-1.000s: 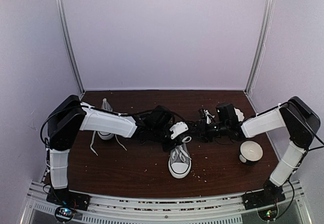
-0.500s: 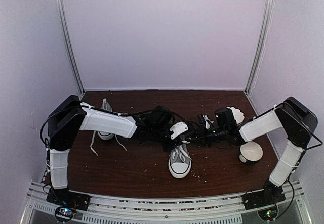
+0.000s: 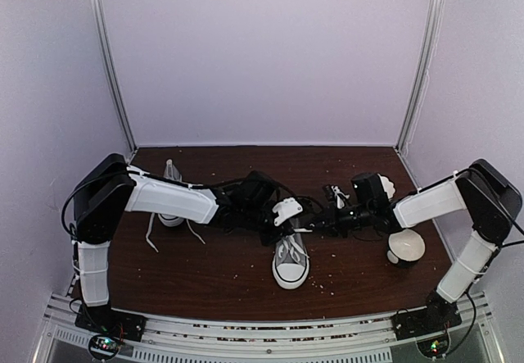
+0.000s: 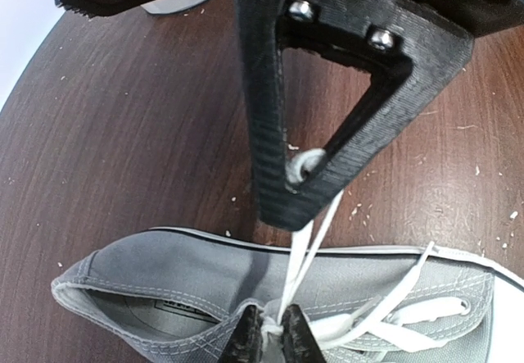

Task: Tie the shoes
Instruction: Pull a loop with the shoelace from the loop with the shoelace, then pick up the loop with the shoelace from the shoe.

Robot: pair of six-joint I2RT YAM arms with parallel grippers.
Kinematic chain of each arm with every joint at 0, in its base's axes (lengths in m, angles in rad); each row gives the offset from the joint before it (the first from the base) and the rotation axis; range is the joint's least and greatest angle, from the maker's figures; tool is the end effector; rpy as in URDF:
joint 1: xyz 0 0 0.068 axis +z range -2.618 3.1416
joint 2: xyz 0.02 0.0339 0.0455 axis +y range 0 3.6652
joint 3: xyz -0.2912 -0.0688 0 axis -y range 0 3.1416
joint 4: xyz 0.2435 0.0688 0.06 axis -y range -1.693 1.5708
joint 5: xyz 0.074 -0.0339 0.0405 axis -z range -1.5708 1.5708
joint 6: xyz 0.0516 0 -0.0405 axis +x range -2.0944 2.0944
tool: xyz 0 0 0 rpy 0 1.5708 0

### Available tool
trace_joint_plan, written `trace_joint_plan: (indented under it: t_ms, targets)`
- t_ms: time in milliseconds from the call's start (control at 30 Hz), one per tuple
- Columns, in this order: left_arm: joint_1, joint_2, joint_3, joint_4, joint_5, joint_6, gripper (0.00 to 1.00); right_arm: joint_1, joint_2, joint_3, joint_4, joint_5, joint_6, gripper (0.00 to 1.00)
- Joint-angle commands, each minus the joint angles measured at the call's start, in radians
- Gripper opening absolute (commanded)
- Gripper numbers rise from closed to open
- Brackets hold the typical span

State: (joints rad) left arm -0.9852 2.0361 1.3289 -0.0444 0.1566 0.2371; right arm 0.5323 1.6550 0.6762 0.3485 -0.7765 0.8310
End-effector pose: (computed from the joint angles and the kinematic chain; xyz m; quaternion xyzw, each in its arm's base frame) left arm 0.2509 -0.3928 0.1758 0.5502 0.7311 -0.2119 0.3434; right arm 0.2571 0.1934 0.1698 -0.0469 0.8414 0.5263 0.1130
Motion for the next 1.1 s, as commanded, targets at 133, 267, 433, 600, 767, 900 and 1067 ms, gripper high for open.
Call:
trace_joint_plan:
  t_ms: [133, 267, 433, 600, 767, 900, 1067]
  targets:
    - [0.049, -0.010, -0.058, -0.081, -0.040, 0.017, 0.09, -0.039, -0.054, -0.019, -0.127, 0.002, -0.096, 0.00]
    - [0.051, -0.011, -0.063, -0.080, -0.032, 0.022, 0.09, -0.039, -0.043, -0.015, -0.121, 0.007, -0.097, 0.00]
    - [0.051, -0.042, -0.036, -0.058, 0.072, 0.033, 0.23, -0.008, -0.009, 0.022, -0.105, 0.003, -0.093, 0.00]
    - [0.059, -0.067, 0.004, -0.062, 0.113, 0.041, 0.41, -0.003, 0.006, 0.036, -0.081, -0.007, -0.079, 0.00]
    - [0.101, -0.169, -0.113, -0.090, 0.302, 0.114, 0.54, -0.003, 0.002, 0.044, -0.112, -0.012, -0.105, 0.00]
    - [0.149, -0.245, -0.183, -0.127, 0.380, 0.166, 0.67, -0.003, 0.008, 0.052, -0.122, -0.015, -0.115, 0.00]
    - [0.156, -0.176, -0.128, -0.165, 0.329, 0.164, 0.67, -0.003, 0.013, 0.059, -0.125, -0.017, -0.117, 0.00]
